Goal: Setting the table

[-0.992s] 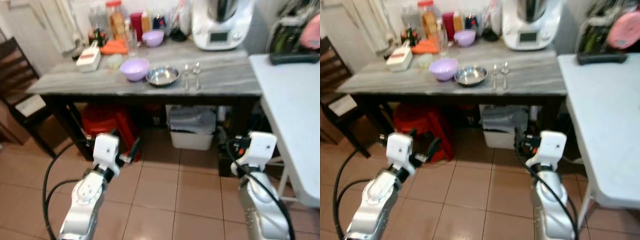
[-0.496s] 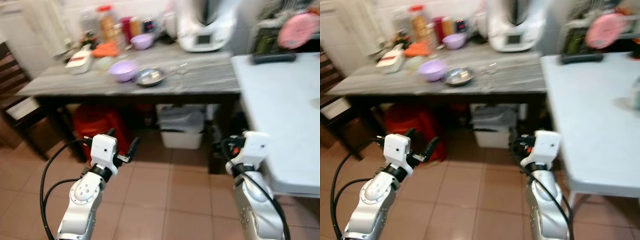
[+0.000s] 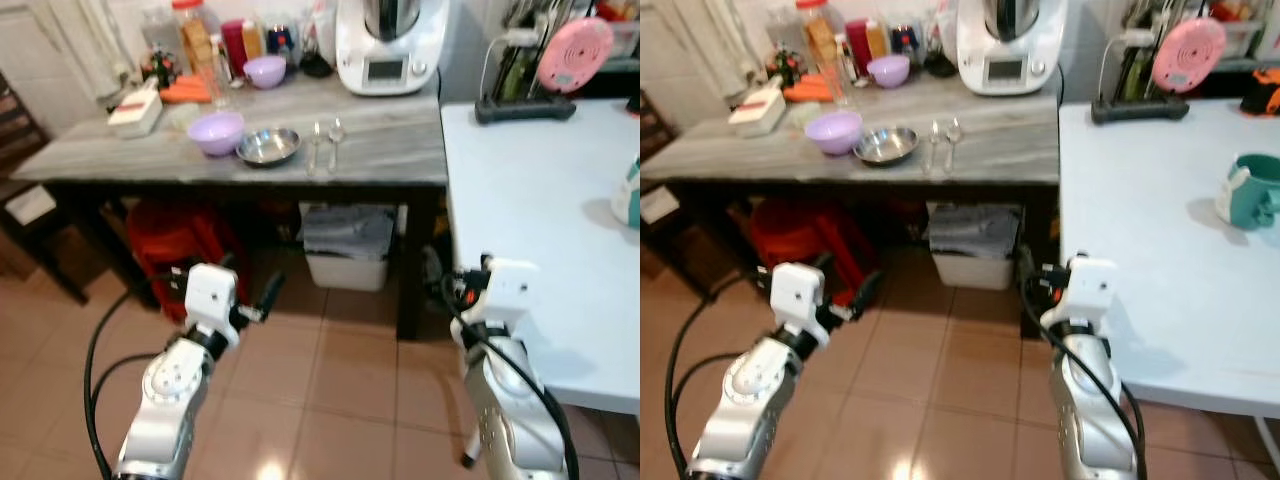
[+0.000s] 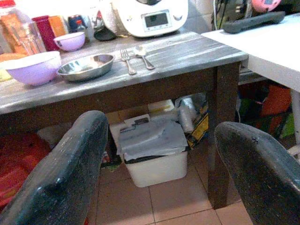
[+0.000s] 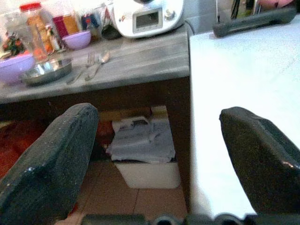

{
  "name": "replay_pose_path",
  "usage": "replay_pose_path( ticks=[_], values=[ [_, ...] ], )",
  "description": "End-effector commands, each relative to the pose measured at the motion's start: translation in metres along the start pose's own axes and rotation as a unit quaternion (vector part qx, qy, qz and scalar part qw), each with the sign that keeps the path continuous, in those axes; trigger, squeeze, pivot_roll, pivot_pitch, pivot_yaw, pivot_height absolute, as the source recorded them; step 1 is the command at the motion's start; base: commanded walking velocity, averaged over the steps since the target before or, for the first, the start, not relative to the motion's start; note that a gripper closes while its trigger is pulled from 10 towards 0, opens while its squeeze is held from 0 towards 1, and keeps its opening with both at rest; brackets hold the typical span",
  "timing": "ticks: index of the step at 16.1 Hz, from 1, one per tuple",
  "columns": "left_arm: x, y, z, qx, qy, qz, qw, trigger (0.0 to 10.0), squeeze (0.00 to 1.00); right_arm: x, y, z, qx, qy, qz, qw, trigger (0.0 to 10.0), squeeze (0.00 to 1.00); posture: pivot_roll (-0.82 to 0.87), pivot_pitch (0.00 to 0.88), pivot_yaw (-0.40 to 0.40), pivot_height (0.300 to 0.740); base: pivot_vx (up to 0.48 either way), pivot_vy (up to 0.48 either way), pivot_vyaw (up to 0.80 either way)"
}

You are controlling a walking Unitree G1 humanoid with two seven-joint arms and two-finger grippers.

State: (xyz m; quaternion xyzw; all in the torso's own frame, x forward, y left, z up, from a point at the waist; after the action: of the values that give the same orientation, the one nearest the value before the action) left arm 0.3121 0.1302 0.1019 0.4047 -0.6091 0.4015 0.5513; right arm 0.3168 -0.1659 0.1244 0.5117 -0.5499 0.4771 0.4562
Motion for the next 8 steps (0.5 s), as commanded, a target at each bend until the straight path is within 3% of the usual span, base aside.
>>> replay_pose_path(
  ticks=[1,3,6,8],
  values=[
    [0.0026,-0.0007,0.0011,-0.006,-0.002,0.003,1.000,10.0,0.00,0.0028,-0.0009,0.0016,-0.004,0.000,0.005,1.000,10.0,0.00,-0.07,0.018,0.134,0.740,0.000,-0.352,0.00],
    [0.0027,-0.0010,0.0018,-0.007,-0.001,0.003,1.000,10.0,0.00,0.0031,-0.0017,0.0019,-0.005,0.000,0.005,1.000,10.0,0.00,-0.07,0.018,0.132,0.740,0.000,-0.349,-0.23],
    [0.0029,-0.0012,0.0024,-0.009,-0.001,0.003,1.000,10.0,0.00,0.0033,-0.0022,0.0018,-0.005,0.000,0.006,1.000,10.0,0.00,-0.07,0.017,0.132,0.740,0.000,-0.347,-0.62],
    [0.0027,-0.0014,0.0033,-0.010,-0.001,0.004,1.000,10.0,0.00,0.0031,-0.0024,0.0020,-0.005,0.000,0.005,1.000,10.0,0.00,-0.07,0.016,0.131,0.740,0.000,-0.345,0.00]
  ],
)
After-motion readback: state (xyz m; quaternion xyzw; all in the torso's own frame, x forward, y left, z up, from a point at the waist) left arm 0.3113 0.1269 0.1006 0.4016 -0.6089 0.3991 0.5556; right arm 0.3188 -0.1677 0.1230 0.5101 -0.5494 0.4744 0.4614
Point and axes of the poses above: a point about 5 cm out from each wrist's last joint towards the gripper, its own y axis pointing back from the gripper into the wrist, its own x axis along the axis of the wrist's last joint, z = x × y, the point moved 4 cm from there along -y, pointing out of the wrist towards the gripper, and after that the axes turned 1 degree about -y, right-handed, at the moved point
